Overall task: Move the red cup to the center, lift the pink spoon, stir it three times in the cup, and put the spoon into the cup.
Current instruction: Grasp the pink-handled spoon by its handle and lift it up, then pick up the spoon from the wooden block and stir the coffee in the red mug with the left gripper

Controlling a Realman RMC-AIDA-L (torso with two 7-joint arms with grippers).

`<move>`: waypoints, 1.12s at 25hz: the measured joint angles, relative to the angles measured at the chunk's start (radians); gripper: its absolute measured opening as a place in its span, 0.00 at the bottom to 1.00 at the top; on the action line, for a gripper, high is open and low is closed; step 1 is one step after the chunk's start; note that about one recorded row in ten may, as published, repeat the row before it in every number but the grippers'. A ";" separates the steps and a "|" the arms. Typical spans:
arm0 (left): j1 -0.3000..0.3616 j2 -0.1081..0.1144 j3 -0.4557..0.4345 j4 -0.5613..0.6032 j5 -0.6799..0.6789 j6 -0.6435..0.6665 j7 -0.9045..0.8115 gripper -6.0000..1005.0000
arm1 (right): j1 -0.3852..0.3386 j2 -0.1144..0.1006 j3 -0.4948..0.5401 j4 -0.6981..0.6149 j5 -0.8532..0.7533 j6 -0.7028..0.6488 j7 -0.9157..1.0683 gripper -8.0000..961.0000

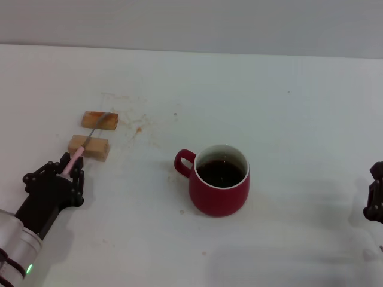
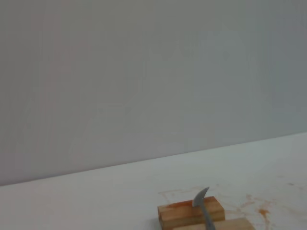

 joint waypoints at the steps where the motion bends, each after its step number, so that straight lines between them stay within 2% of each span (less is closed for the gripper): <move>1: -0.001 0.000 -0.001 0.000 -0.002 0.001 0.001 0.42 | 0.000 0.000 0.000 0.000 0.000 0.000 0.000 0.01; 7: -0.002 0.003 -0.002 -0.006 -0.007 0.017 0.010 0.21 | 0.002 0.000 0.000 -0.001 0.000 0.000 0.000 0.01; 12: -0.003 0.003 -0.003 -0.008 -0.007 0.025 0.026 0.15 | 0.004 0.000 0.000 0.000 0.000 0.001 0.000 0.01; 28: 0.005 0.009 0.010 -0.032 0.005 0.185 0.041 0.14 | 0.006 0.000 0.000 0.002 0.000 0.002 0.000 0.01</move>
